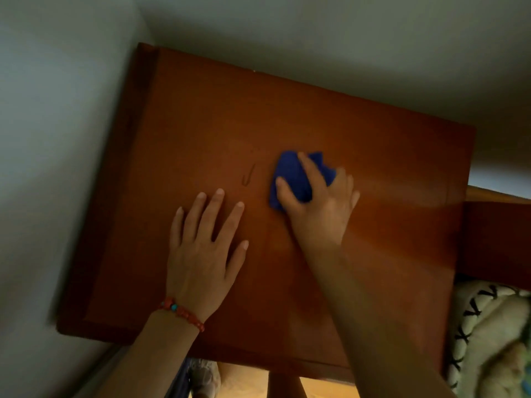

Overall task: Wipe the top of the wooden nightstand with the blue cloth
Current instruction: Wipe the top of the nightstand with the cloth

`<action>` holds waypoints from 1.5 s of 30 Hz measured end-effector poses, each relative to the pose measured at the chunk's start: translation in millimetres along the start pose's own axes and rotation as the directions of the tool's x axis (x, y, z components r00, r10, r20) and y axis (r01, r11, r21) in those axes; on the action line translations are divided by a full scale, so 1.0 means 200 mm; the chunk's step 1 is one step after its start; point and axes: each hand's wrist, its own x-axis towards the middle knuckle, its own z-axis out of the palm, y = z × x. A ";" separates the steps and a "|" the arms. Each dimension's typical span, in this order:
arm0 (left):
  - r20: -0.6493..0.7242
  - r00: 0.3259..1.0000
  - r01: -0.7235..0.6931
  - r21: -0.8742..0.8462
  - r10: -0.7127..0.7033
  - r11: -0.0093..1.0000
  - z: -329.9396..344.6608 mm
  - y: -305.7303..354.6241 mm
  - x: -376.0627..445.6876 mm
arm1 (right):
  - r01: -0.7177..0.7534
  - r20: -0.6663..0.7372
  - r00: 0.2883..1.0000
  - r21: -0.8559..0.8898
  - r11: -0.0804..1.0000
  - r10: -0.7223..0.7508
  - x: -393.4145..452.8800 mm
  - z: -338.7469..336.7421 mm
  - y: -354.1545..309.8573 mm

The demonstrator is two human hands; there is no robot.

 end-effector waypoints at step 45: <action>0.017 0.973 0.229 -0.024 -0.229 0.973 0.00 -0.13 0.03 | 0.195 0.151 0.967 0.072 0.978 -0.204 0.37 0.14 -0.19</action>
